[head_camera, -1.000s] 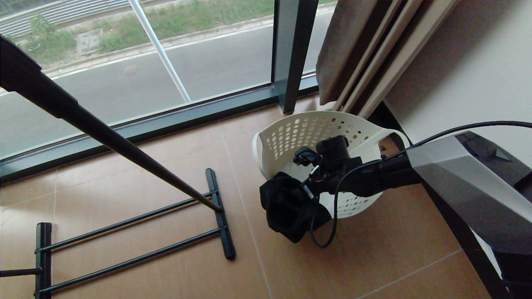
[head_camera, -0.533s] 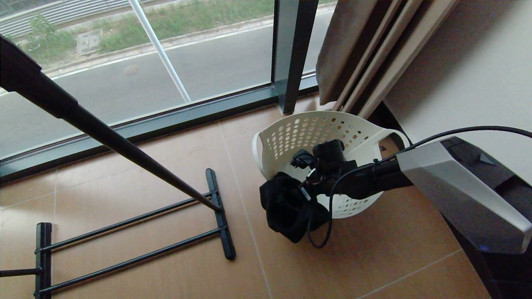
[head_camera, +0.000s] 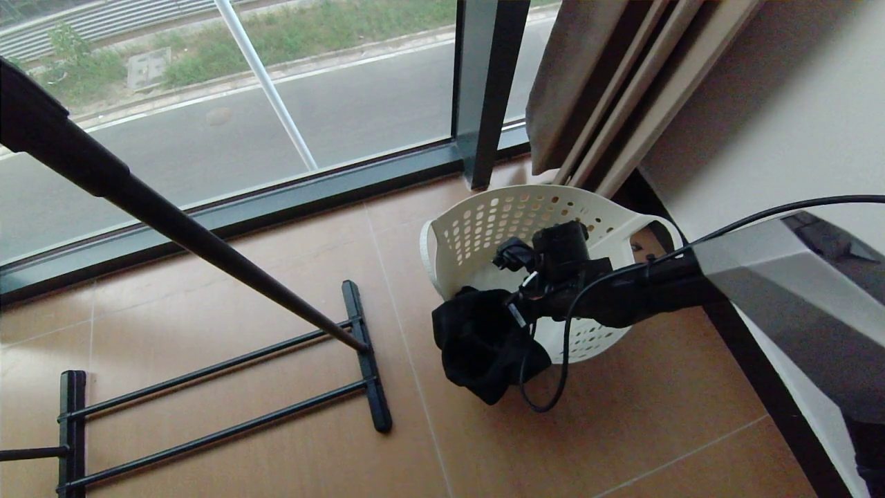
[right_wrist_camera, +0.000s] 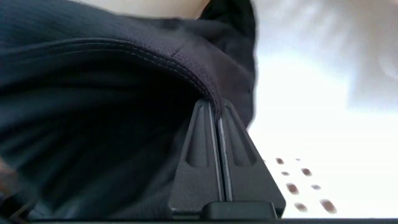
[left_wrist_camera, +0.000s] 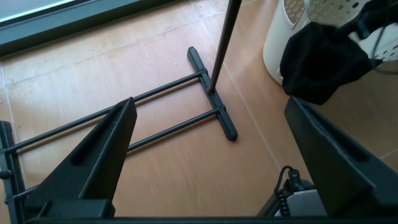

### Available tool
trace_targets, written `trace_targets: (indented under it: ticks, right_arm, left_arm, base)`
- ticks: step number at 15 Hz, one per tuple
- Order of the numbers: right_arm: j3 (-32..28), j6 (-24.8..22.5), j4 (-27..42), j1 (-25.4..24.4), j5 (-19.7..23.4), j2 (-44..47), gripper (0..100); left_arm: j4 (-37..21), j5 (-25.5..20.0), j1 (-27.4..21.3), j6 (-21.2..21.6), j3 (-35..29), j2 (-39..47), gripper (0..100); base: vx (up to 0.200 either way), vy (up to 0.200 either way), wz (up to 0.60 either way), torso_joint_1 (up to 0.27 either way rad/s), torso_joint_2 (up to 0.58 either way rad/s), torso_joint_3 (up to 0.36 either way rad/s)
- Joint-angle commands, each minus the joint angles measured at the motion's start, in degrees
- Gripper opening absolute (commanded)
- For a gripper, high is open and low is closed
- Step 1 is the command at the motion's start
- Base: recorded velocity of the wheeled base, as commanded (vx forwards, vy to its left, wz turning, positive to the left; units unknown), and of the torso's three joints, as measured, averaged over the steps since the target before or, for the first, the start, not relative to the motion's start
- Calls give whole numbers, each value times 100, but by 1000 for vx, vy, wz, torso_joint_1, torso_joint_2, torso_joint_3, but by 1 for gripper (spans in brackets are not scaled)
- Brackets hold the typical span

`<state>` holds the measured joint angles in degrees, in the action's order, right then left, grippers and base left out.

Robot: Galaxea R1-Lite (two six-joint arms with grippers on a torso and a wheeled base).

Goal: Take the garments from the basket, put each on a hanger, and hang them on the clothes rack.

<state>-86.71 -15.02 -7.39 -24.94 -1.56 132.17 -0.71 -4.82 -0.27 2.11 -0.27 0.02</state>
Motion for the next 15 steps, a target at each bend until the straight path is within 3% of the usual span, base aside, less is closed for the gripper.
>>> trace_targets:
  ticks: [1, 5, 10, 15]
  right_arm:
    - [691, -10, 9, -90, -64, -1097, 0]
    - [1605, -10, 44, -520, -371, -2222, 0]
    - [2492, -19, 97, -670, -644, -3558, 0]
    - [2949, -10, 80, -925, -872, -4138, 0]
  left_arm:
    - [0, -2, 0, 0, 0, -2, 100]
    - [0, -2, 0, -9, 0, -2, 100]
    - [0, 24, 0, -44, 0, -2, 100]
    - [0, 16, 0, -18, 0, -2, 100]
  base:
    - [0, 0, 0, 0, 0, 0]
    - [0, 0, 0, 0, 0, 0]
    - [0, 0, 0, 0, 0, 0]
    - [0, 0, 0, 0, 0, 0]
